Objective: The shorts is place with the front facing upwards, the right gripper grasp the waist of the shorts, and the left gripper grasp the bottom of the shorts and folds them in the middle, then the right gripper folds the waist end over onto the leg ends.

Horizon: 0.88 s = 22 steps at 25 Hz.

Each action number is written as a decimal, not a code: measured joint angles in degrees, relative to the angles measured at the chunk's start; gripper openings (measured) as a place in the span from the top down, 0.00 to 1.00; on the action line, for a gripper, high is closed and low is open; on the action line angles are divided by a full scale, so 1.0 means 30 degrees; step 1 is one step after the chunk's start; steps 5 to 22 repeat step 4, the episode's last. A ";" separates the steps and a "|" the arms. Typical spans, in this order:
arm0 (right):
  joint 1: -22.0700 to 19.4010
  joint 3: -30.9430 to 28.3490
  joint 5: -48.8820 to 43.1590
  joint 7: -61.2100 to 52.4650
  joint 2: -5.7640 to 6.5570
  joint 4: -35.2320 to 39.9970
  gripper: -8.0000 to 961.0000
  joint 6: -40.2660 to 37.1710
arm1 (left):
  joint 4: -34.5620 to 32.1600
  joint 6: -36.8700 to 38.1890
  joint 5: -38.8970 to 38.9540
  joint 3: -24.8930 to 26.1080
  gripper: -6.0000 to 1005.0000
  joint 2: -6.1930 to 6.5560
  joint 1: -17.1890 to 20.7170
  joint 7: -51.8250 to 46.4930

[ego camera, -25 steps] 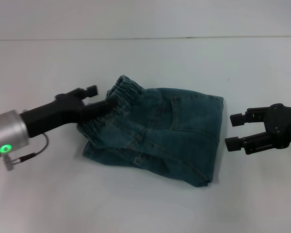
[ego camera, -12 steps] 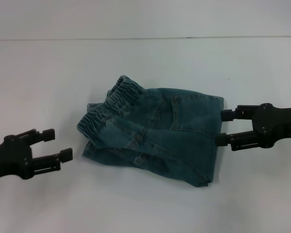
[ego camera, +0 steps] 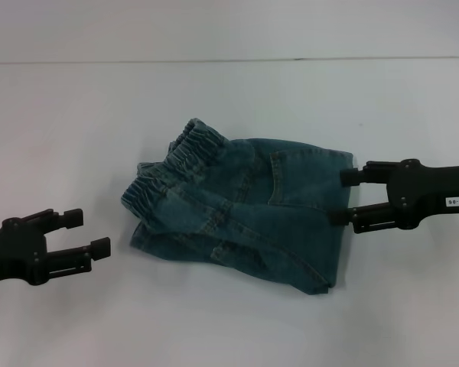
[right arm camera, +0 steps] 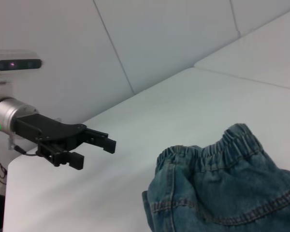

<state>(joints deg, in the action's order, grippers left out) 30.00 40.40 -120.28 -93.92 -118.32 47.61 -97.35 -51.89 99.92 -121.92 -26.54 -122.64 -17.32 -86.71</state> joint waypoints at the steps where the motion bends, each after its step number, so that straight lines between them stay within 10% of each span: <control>1: -0.0002 -0.0006 0.0002 0.0023 -0.0009 -0.0024 0.00 0.0089 | -0.0002 0.0006 -0.0001 0.0001 0.12 0.0001 -0.0021 -0.0012; 22: -0.0010 0.0004 0.0006 0.0076 -0.0028 -0.0144 0.00 0.0285 | 0.0033 -0.0006 -0.0009 0.0002 0.12 0.0009 -0.0124 -0.0042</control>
